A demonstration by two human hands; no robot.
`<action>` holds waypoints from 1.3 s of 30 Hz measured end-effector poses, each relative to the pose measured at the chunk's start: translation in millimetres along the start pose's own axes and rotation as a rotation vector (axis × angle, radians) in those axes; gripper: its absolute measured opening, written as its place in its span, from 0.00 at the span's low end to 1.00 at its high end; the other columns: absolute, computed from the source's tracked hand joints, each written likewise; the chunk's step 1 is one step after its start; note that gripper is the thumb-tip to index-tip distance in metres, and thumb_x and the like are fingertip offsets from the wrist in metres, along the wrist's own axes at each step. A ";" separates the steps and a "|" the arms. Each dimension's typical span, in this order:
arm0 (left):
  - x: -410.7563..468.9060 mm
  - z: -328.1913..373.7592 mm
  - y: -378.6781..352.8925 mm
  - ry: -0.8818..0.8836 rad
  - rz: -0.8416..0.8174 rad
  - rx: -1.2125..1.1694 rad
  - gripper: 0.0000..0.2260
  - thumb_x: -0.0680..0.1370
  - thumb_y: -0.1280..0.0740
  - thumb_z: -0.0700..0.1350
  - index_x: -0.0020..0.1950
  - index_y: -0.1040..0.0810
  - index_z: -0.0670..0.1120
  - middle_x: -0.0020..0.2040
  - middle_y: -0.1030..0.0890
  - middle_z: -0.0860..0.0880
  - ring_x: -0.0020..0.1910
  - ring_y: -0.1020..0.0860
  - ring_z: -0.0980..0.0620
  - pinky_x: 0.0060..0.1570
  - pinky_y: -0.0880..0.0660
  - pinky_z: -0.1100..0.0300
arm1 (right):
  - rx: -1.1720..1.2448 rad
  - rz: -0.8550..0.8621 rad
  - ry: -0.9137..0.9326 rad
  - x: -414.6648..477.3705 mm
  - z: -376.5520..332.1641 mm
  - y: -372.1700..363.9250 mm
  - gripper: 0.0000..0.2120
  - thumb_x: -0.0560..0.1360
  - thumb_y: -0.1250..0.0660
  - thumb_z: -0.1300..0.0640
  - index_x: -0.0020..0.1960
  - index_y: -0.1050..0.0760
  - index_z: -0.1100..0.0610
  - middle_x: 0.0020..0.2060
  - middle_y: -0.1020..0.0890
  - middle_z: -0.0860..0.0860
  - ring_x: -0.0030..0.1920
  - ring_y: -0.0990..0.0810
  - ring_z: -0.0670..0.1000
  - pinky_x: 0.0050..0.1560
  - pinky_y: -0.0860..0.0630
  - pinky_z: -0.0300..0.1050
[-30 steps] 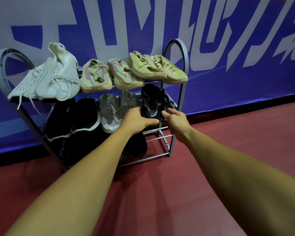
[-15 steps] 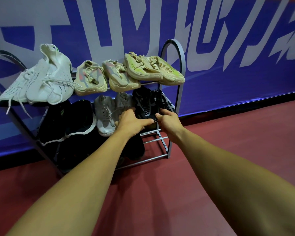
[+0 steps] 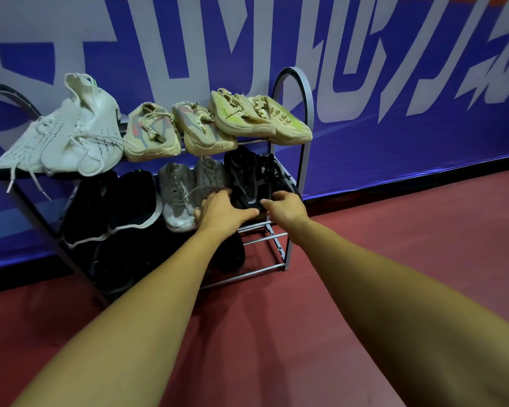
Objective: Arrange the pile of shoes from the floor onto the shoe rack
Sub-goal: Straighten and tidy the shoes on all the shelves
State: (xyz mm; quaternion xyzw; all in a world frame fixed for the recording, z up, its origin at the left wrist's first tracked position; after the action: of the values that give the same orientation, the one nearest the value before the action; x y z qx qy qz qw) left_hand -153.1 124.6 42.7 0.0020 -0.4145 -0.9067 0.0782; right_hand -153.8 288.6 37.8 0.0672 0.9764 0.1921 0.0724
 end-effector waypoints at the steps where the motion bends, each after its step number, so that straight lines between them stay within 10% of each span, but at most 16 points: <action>1: -1.4 0.1 1.3 -0.012 0.012 0.003 0.43 0.64 0.26 0.68 0.73 0.29 0.48 0.71 0.25 0.47 0.71 0.30 0.44 0.69 0.36 0.43 | -0.041 0.002 0.013 -2.5 -1.7 0.6 0.24 0.79 0.32 0.51 0.72 0.28 0.60 0.63 0.20 0.55 0.63 0.21 0.56 0.67 0.26 0.52; 13: -43.0 -18.7 49.9 -0.051 -0.024 -0.012 0.35 0.63 0.26 0.65 0.65 0.23 0.48 0.54 0.19 0.50 0.59 0.22 0.45 0.63 0.27 0.46 | -0.348 0.014 0.141 -47.0 -20.7 -0.1 0.12 0.75 0.31 0.51 0.50 0.22 0.60 0.47 0.17 0.58 0.51 0.20 0.59 0.49 0.26 0.48; 19: -67.4 -63.8 81.5 -0.058 -0.106 0.123 0.23 0.71 0.25 0.55 0.62 0.20 0.47 0.57 0.18 0.48 0.57 0.20 0.48 0.61 0.25 0.51 | -0.405 0.004 0.170 -68.4 -32.1 -33.3 0.19 0.74 0.31 0.50 0.59 0.29 0.59 0.54 0.19 0.59 0.55 0.21 0.62 0.51 0.25 0.51; 27: -77.0 -134.2 116.5 0.003 -0.144 0.393 0.24 0.72 0.27 0.57 0.65 0.21 0.49 0.58 0.17 0.49 0.60 0.21 0.47 0.61 0.26 0.49 | -0.588 -0.276 0.410 -94.5 -51.5 -120.0 0.07 0.72 0.31 0.54 0.47 0.17 0.56 0.46 0.14 0.56 0.51 0.18 0.57 0.52 0.22 0.49; 39: -40.0 -219.9 105.3 0.127 -0.209 0.516 0.22 0.73 0.29 0.54 0.65 0.22 0.48 0.61 0.19 0.47 0.63 0.23 0.44 0.64 0.29 0.49 | -0.785 -0.487 0.268 -72.2 -8.8 -230.4 0.15 0.72 0.29 0.45 0.51 0.25 0.55 0.50 0.18 0.55 0.50 0.19 0.58 0.49 0.21 0.50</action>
State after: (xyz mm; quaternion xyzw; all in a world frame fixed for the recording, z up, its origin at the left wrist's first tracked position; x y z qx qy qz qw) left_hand -83.8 -102.8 -24.8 0.1214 -0.6235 -0.7723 0.0070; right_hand -108.3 62.6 -34.5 -0.2214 0.8180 0.5308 0.0089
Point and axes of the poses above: each hand's wrist, its own x-axis towards the middle knuckle, its own y-axis out of the back of the hand, z = x × y, the point moved 3 cm from there along x, towards the middle knuckle
